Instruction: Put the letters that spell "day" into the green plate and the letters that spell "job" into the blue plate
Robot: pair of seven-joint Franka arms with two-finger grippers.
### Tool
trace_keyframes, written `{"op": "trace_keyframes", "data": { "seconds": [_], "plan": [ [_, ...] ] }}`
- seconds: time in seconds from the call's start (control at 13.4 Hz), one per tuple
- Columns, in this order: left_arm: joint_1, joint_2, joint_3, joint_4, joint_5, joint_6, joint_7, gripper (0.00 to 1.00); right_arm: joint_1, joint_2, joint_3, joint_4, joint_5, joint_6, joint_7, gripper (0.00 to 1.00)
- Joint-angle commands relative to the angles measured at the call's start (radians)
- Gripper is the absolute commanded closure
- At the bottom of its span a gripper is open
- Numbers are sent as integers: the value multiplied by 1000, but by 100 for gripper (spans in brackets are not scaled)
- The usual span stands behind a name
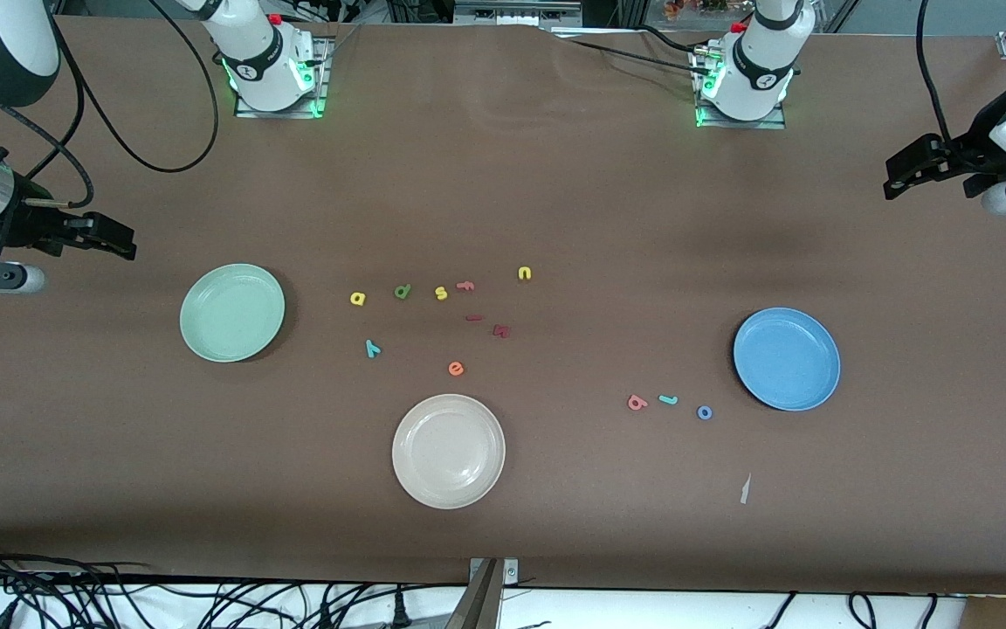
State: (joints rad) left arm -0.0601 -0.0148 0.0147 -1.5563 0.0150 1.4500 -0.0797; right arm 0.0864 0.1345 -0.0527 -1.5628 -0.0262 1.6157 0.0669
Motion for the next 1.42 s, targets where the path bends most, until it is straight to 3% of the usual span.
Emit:
{"op": "trace_keyframes", "data": {
  "seconds": [0.0, 0.3, 1.34],
  "plan": [
    [-7, 18, 8, 30, 17, -16, 21, 0, -1, -16, 4, -22, -15, -8, 2, 0],
    [-4, 18, 8, 22, 17, -98, 17, 0, -1, -19, 4, -28, -14, -7, 1, 0],
    [46, 19, 7, 24, -41, -102, 12, 0, -1, -19, 4, -25, -14, -7, 1, 0]
  ]
}}
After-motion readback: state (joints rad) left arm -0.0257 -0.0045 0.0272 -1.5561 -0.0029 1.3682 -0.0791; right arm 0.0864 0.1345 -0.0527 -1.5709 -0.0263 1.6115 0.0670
